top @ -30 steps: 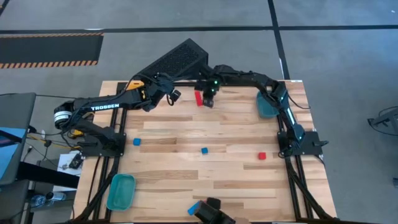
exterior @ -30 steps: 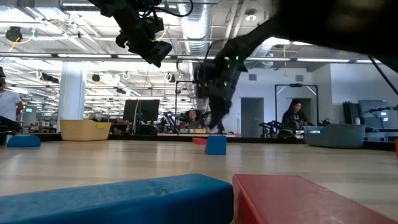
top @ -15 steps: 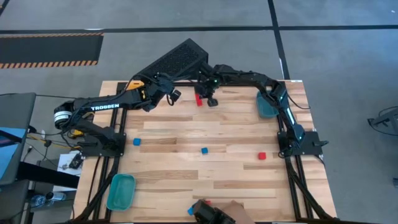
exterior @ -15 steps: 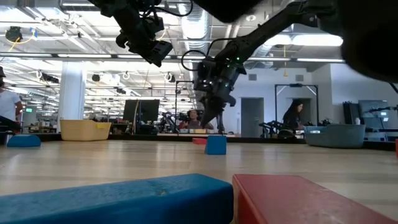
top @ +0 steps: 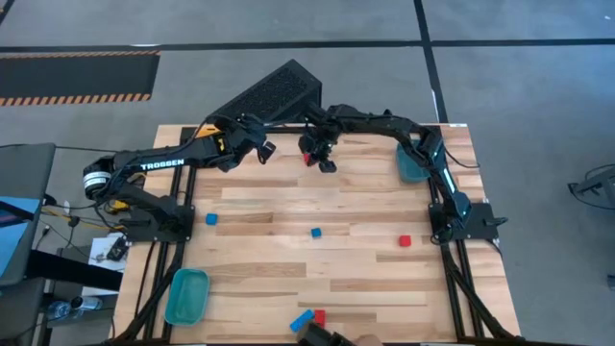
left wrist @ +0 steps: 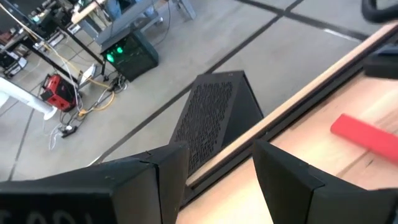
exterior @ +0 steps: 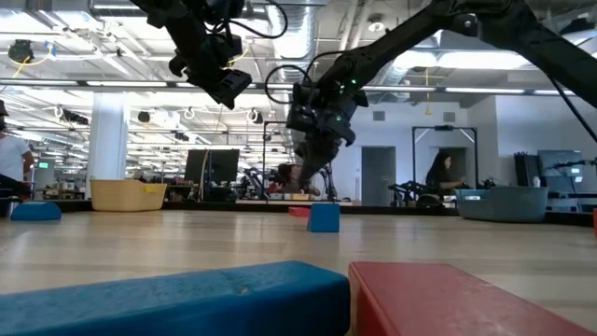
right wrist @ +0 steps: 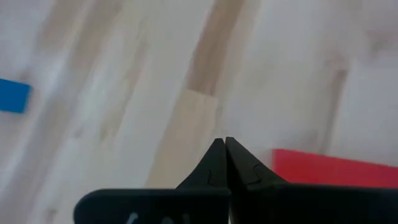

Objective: Sort & place blocks by color
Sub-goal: Put the top left red block into the dark blue bin

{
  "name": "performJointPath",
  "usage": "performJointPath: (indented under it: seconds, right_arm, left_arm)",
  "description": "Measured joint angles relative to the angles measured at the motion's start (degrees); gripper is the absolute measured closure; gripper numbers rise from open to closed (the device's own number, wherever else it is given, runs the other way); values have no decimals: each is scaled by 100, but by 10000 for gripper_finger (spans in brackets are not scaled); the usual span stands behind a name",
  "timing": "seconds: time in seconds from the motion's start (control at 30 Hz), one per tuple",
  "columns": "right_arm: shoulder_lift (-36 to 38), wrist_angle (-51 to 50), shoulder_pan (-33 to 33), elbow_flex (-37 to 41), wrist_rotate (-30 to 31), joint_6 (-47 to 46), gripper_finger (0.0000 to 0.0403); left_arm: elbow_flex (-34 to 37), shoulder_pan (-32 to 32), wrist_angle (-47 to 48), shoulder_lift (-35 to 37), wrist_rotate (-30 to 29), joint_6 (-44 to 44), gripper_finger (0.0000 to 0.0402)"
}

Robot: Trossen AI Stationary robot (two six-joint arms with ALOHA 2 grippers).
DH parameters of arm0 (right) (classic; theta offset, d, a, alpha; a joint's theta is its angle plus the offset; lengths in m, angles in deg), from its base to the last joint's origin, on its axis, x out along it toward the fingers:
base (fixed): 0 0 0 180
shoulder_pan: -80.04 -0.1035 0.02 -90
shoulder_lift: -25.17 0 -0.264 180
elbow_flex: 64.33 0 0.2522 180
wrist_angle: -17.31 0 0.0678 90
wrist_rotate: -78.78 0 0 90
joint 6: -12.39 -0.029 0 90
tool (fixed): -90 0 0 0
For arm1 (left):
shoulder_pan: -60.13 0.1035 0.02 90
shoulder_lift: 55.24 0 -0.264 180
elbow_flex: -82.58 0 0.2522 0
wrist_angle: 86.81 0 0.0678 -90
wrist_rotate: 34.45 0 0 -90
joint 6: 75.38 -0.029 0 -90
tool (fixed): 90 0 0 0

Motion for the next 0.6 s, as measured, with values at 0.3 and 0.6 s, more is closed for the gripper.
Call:
performJointPath:
  seconds: [0.3,0.6]
  right_arm:
    - [1248,3202,149,2765,-316,-721,402]
    - [1739,6749,932,4004,-916,-2633,402]
  left_arm:
    - [28,0,530,0,-340,381,228]
    - [251,0,-255,-2,-9,74,228]
